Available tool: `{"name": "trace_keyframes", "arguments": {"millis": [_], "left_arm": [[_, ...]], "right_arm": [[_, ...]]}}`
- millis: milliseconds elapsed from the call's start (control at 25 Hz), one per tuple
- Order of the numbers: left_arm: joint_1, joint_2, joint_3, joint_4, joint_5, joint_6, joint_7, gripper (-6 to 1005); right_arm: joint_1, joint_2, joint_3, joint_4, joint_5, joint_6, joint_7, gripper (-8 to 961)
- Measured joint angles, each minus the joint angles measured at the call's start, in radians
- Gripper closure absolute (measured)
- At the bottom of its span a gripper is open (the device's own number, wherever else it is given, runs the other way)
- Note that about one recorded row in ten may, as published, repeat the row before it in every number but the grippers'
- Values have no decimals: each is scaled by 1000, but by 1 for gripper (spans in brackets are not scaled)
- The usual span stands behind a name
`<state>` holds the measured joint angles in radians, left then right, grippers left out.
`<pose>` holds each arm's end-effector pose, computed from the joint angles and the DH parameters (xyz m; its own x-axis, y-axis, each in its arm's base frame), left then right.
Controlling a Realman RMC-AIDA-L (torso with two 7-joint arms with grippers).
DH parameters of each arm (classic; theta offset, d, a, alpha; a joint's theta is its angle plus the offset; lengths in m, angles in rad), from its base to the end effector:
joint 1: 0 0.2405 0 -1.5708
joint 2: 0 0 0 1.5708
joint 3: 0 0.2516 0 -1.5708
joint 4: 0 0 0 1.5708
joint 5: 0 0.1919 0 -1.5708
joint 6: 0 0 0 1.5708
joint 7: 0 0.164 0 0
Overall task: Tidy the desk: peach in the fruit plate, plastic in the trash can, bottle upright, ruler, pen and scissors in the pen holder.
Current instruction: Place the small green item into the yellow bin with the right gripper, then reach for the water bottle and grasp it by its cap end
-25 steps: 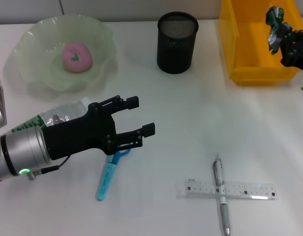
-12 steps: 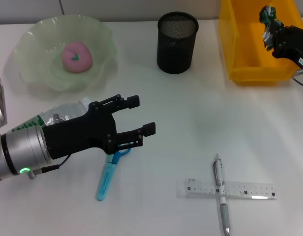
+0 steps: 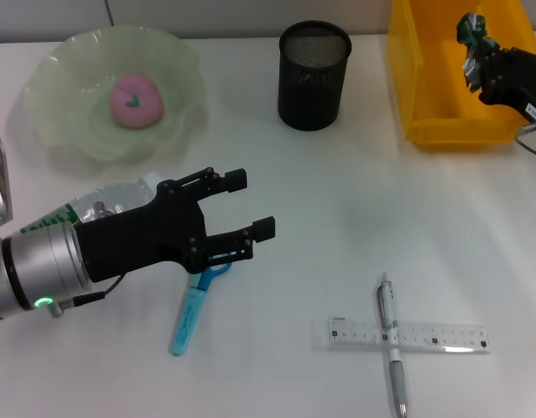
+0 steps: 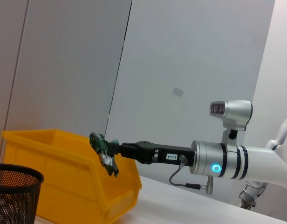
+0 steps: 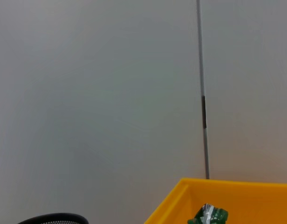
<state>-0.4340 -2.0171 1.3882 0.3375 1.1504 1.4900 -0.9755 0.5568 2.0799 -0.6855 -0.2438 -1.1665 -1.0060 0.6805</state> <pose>-0.2326 0.2795 -0.0531 0.6914 0.2115 0.6908 0.3896 -0.9144 -0.1099 0.2908 0.3869 0.0030 0.7037 -0.1039 -0.7029 -0.6812 -0.3799 -0.6258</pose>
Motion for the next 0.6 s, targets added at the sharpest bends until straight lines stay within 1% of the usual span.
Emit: {"name": "trace_keyframes", "arguments": {"millis": [200, 440, 600], "left_arm": [[0, 0, 0, 1, 0, 2, 0, 188], [0, 1, 0, 9, 0, 3, -6, 188], [0, 1, 0, 9, 0, 4, -6, 188]], "right_arm": [[3, 0, -18, 1, -1, 1, 2, 940], [7, 2, -19, 2, -1, 3, 7, 751], [9, 2, -19, 2, -1, 16, 9, 583]]}}
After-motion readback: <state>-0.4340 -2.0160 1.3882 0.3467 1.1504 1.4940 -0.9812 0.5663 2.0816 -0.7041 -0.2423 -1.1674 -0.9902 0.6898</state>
